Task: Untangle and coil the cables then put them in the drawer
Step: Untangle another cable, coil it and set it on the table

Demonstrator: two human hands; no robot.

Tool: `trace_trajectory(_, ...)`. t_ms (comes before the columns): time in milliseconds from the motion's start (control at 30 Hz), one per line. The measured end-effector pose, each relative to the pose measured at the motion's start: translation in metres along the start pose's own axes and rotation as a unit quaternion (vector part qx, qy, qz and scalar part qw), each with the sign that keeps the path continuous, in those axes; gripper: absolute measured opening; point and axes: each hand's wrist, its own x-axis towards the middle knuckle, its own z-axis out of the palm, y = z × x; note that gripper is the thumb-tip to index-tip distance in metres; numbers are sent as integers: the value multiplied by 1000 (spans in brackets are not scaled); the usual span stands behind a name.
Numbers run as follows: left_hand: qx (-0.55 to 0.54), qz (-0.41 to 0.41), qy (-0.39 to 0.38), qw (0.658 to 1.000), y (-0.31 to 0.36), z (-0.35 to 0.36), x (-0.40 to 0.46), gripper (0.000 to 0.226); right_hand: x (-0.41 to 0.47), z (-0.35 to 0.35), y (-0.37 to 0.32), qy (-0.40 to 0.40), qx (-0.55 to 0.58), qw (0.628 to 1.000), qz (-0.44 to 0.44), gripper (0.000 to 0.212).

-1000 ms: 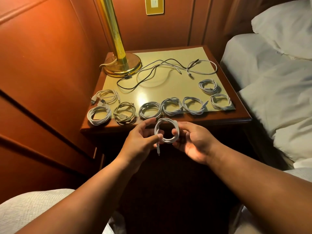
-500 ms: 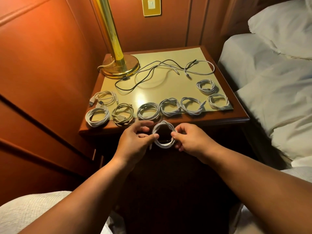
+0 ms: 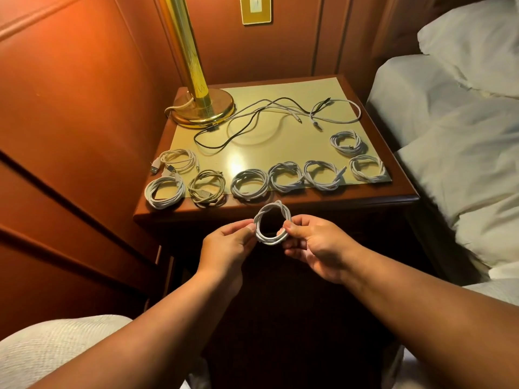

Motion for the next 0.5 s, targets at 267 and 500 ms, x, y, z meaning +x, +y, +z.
trace_trajectory(267,-37,-57,-12,998,-7,0,-3,34,-1,-1,1,-48,-157,986,-20,4)
trace_trajectory(500,-58,-38,-47,996,1,1,-1,39,-7,8,3,-74,-240,967,-45,7)
